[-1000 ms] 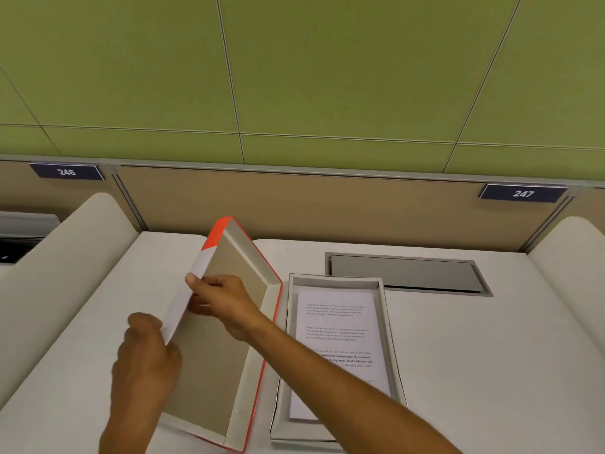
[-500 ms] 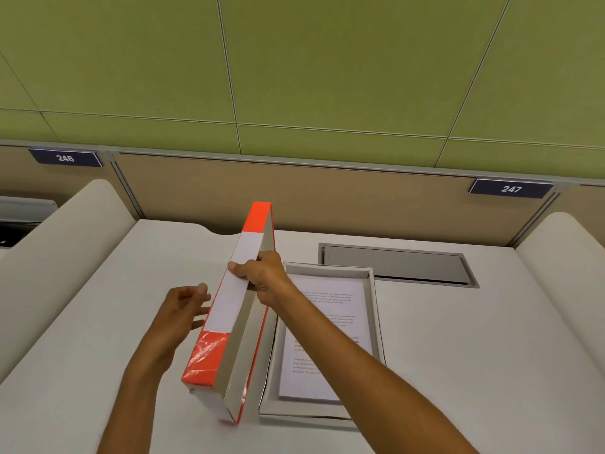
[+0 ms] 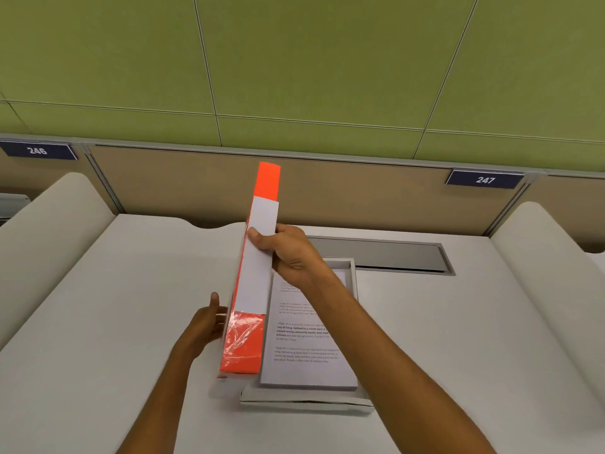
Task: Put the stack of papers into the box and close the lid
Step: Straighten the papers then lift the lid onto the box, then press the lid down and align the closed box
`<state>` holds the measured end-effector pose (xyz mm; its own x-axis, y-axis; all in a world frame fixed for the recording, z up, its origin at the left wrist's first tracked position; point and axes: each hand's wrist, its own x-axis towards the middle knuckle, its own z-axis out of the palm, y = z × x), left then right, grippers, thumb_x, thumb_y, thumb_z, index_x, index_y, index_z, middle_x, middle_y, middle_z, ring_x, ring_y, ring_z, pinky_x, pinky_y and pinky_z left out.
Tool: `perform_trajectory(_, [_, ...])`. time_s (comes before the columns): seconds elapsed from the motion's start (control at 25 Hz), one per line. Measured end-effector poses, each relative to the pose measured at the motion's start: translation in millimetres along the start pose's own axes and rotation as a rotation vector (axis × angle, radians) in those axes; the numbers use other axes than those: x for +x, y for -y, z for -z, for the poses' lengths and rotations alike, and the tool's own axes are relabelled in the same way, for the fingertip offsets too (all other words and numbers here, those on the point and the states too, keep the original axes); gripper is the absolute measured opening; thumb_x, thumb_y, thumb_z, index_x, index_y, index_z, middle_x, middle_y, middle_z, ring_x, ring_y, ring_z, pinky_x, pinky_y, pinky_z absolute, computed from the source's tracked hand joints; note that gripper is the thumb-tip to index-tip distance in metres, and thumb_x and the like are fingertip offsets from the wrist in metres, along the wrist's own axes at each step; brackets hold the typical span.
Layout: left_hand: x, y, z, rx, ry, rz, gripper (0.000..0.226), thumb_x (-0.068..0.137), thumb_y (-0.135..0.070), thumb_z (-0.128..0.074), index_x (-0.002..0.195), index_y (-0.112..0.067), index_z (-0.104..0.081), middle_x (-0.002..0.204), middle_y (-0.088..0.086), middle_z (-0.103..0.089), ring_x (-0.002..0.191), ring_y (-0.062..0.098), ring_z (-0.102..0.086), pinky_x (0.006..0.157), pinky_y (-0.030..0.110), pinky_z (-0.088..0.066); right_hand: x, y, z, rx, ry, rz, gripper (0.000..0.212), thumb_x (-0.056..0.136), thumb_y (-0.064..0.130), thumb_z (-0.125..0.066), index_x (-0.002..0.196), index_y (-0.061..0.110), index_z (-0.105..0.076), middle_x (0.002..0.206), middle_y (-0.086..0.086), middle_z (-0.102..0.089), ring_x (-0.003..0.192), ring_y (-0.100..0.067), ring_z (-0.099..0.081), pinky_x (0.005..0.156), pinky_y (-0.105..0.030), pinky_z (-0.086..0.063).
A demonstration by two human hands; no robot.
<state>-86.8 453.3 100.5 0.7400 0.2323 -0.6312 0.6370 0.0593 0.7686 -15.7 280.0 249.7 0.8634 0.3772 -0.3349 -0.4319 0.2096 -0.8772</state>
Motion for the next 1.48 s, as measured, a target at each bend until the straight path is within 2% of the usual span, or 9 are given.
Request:
perform_trajectory(0.16, [9,7,-8,-0.119,0.110,0.061,0.076,0.089,-0.070,-0.030,0.120,-0.009,-0.063,0.116,0.023,-0.069,0.104,0.039,-0.067,0.093,0.051,-0.053,-18,14,40,0.038,0.047,0.026,0.037,0.089,0.004,-0.067,0.123,-0.007,-0.060,0.116,-0.014,-0.068,0.096,-0.026,-0.067,0.092,-0.039,-0.058])
perform_trajectory(0.28, [8,5,-15,-0.014,0.061,-0.007,0.069,0.087,-0.072,-0.031,0.108,-0.021,-0.071,0.098,0.004,-0.079,0.085,0.021,-0.076,0.070,0.036,-0.057,-33,15,88,-0.030,0.011,0.076,0.034,0.087,0.010,-0.071,0.117,-0.004,-0.065,0.108,-0.011,-0.074,0.089,-0.021,-0.073,0.081,-0.031,-0.062])
perform_trajectory(0.36, [4,4,-19,0.094,0.045,-0.074,0.066,0.086,-0.073,-0.030,0.109,-0.026,-0.070,0.093,-0.001,-0.080,0.081,0.016,-0.077,0.064,0.029,-0.057,-44,12,124,-0.147,-0.062,0.106,0.034,0.085,0.020,-0.074,0.112,0.000,-0.069,0.106,-0.010,-0.076,0.091,-0.021,-0.075,0.077,-0.029,-0.063])
perform_trajectory(0.44, [0,6,-27,0.158,0.036,-0.127,0.069,0.083,-0.075,-0.031,0.115,-0.026,-0.067,0.099,0.000,-0.077,0.090,0.021,-0.075,0.072,0.031,-0.058,-50,5,157,-0.290,-0.146,0.096,0.038,0.085,0.031,-0.073,0.111,0.004,-0.070,0.106,-0.010,-0.077,0.096,-0.025,-0.075,0.083,-0.036,-0.062])
perform_trajectory(0.52, [-3,9,-38,0.224,0.009,-0.208,0.072,0.080,-0.074,-0.031,0.124,-0.026,-0.061,0.114,0.000,-0.071,0.106,0.024,-0.068,0.089,0.039,-0.055,-50,-8,183,-0.411,-0.214,0.064,0.042,0.087,0.039,-0.068,0.113,0.006,-0.068,0.109,-0.011,-0.075,0.098,-0.028,-0.074,0.092,-0.047,-0.058])
perform_trajectory(0.64, [-3,17,-56,0.398,-0.071,-0.297,0.064,0.093,-0.061,-0.027,0.140,-0.022,-0.047,0.134,0.008,-0.061,0.120,0.031,-0.060,0.104,0.048,-0.046,-48,-34,209,-0.495,-0.258,0.043,0.048,0.091,0.046,-0.059,0.121,0.009,-0.063,0.117,-0.011,-0.071,0.104,-0.029,-0.071,0.097,-0.053,-0.054])
perform_trajectory(0.8, [-1,30,-65,0.511,-0.162,-0.353,0.062,0.092,-0.060,-0.026,0.136,-0.023,-0.048,0.126,0.008,-0.066,0.108,0.030,-0.066,0.098,0.049,-0.053,-45,-69,228,-0.501,-0.275,-0.021,0.065,0.090,0.048,-0.056,0.140,0.008,-0.046,0.140,-0.013,-0.056,0.123,-0.032,-0.059,0.107,-0.055,-0.046])
perform_trajectory(1.0, [6,44,-70,0.570,-0.213,-0.434,0.057,0.094,-0.055,-0.029,0.132,-0.018,-0.052,0.117,0.008,-0.069,0.100,0.028,-0.069,0.094,0.050,-0.056,-41,-98,239,-0.468,-0.282,-0.065,0.054,0.097,0.038,-0.051,0.141,0.008,-0.044,0.140,-0.014,-0.055,0.123,-0.031,-0.060,0.107,-0.052,-0.046])
perform_trajectory(1.48, [21,62,-78,0.636,-0.291,-0.451,0.061,0.091,-0.056,-0.026,0.124,-0.015,-0.055,0.107,0.010,-0.068,0.092,0.025,-0.067,0.090,0.046,-0.057,-34,-118,244,-0.474,-0.306,-0.111,0.053,0.100,0.030,-0.049,0.145,0.005,-0.039,0.146,-0.013,-0.048,0.128,-0.033,-0.054,0.109,-0.049,-0.044])
